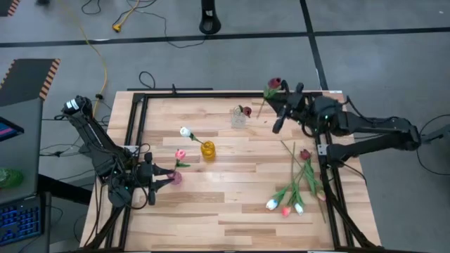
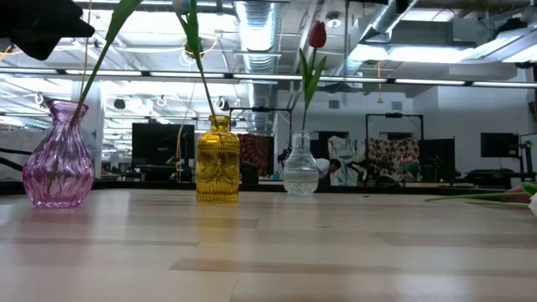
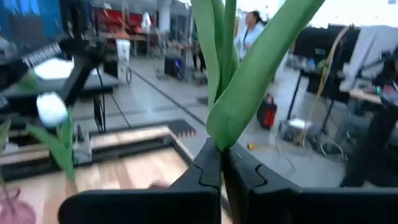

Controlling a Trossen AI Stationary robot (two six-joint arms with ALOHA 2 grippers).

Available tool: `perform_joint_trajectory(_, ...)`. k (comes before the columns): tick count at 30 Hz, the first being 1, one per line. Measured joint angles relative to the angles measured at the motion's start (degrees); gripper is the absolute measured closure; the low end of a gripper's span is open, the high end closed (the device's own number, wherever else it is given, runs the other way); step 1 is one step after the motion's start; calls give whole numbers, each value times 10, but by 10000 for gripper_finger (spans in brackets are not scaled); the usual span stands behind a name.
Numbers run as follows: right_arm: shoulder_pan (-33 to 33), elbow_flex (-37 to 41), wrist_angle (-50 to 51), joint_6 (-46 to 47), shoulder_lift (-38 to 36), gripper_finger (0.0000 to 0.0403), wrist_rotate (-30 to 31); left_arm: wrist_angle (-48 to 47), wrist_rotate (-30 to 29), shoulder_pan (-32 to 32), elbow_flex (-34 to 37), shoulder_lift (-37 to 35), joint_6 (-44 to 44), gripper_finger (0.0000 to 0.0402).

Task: Sort flowers into vase by color
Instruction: Put the red flower into the transparent vase

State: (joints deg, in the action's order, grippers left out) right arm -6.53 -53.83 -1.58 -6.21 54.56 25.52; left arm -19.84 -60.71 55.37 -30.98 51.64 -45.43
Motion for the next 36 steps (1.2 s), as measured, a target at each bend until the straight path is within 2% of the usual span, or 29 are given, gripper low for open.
perform_joint_trajectory(5,-83,0,-31,-12,25,372,-91,0,-14,0,0,0,4,286)
perform_joint_trajectory(8,-121,0,-44,-10,48,372,-121,0,-15,0,0,0,4,286)
perform_joint_trajectory(16,-179,0,-156,10,113,372,-207,0,-16,0,0,0,4,286)
perform_joint_trajectory(26,-187,0,-185,29,181,372,-212,0,-16,0,0,0,4,286)
perform_joint_trajectory(36,-182,0,-186,44,189,371,-212,0,-16,0,0,0,4,286)
